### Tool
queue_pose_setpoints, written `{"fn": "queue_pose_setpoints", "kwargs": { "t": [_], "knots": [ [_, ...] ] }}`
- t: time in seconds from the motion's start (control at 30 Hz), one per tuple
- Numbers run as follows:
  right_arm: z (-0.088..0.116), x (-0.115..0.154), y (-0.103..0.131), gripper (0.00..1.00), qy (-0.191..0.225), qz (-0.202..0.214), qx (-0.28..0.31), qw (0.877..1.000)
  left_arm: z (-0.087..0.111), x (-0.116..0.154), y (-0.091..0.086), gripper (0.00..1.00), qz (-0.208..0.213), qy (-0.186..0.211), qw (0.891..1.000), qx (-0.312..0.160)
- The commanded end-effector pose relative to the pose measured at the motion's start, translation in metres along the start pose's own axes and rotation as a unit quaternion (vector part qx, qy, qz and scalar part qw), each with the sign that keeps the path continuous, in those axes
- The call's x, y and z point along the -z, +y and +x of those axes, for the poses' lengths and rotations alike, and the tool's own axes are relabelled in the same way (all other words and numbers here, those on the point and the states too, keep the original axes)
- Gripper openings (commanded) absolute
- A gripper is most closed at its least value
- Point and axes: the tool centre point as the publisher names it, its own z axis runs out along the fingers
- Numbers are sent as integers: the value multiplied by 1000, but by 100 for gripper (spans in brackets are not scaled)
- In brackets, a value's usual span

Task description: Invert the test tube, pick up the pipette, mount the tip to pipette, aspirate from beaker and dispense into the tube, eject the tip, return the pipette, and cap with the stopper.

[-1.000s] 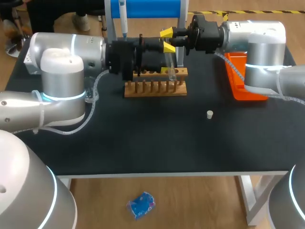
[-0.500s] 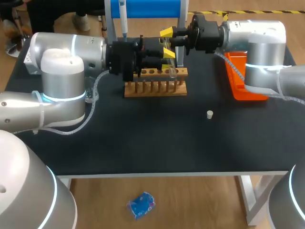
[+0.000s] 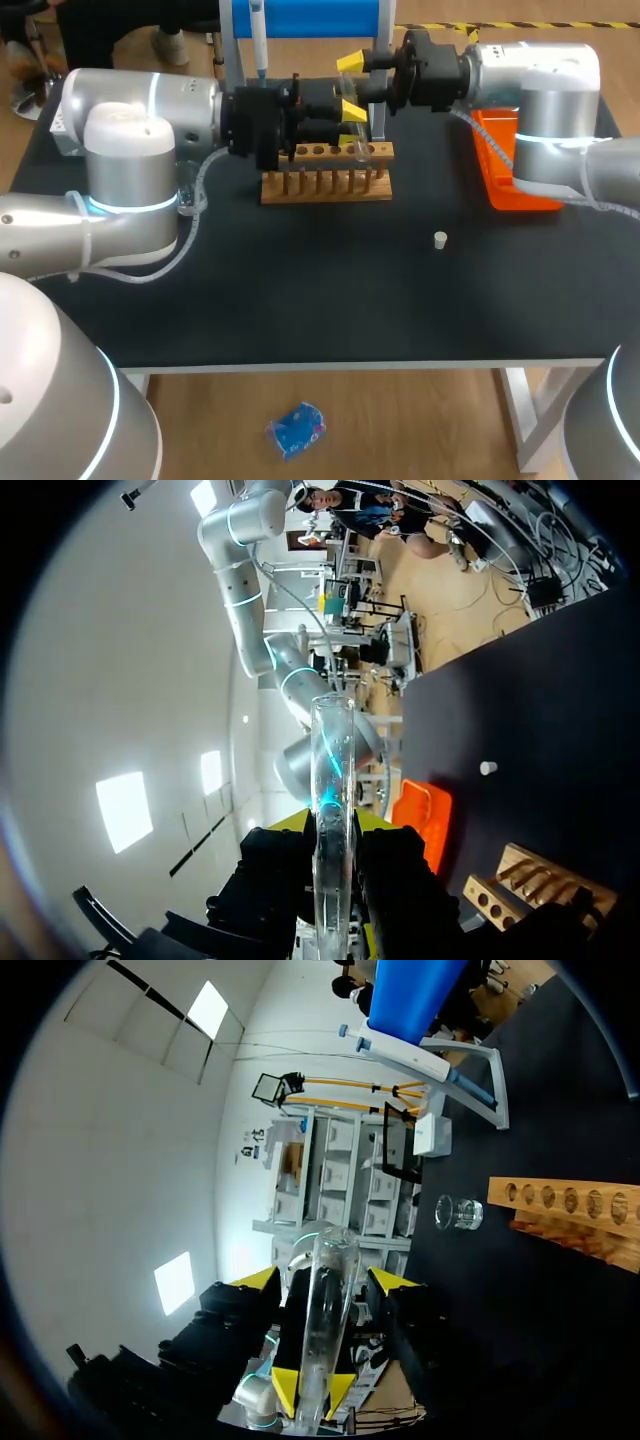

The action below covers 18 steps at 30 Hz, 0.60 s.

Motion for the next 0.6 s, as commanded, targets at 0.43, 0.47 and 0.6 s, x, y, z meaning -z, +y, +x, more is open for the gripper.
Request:
{"fn": "queue_pose_setpoints", "kwargs": {
  "t": [0.43,0.47,0.6],
  "knots": [
    [2,15,2,100,16,-16,46,999,-1,14,3,0,-1,-14,1000,14],
    [2,18,2,100,16,-12,57,998,-2,15,4,0,-1,-16,1000,15],
    [5,32,2,100,18,-4,97,995,-4,17,4,0,6,-24,999,24]
  ]
}}
